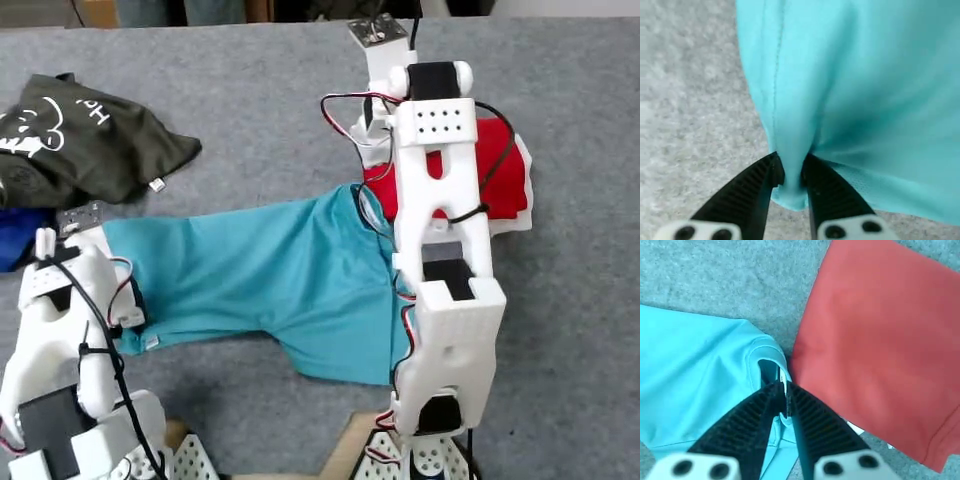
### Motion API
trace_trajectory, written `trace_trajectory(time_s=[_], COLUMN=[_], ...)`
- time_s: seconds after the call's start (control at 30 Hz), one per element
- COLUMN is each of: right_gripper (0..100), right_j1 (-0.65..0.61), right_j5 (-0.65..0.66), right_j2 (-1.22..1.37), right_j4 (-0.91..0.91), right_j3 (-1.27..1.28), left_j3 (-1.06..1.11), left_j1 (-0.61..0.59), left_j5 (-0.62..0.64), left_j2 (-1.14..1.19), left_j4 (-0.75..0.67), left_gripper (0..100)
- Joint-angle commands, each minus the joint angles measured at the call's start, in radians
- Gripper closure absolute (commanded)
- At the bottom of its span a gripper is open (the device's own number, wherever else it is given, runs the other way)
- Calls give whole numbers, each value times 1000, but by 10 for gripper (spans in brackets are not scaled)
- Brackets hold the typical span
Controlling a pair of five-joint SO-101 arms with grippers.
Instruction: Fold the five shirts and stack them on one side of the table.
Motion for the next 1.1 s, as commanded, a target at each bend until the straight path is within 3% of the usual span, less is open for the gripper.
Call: trace_trajectory(time_s=[0.0,0.17,0.27,0.4,0.6,0.83,0.97,1.07], right_gripper=[984,984,984,984,984,984,984,984], right_j1=[11,6,5,-8,-17,-23,-95,-181], right_j5=[2,2,2,3,3,3,-6,-6], right_j2=[-88,-87,-85,-85,-85,-87,-90,-71], right_j4=[8,8,2,3,5,6,8,3], right_j3=[2,2,2,2,2,2,2,19], left_j3=[-12,-10,-5,-1,-4,-64,-117,-116], left_j1=[-148,-343,-394,-318,-219,-229,-196,-154], left_j5=[-31,-178,-239,-269,-126,-106,-161,-157], left_j2=[-9,-144,-253,-364,-419,-559,-695,-743], left_j4=[-11,-6,49,183,265,272,322,235], left_gripper=[972,972,971,960,766,785,791,791])
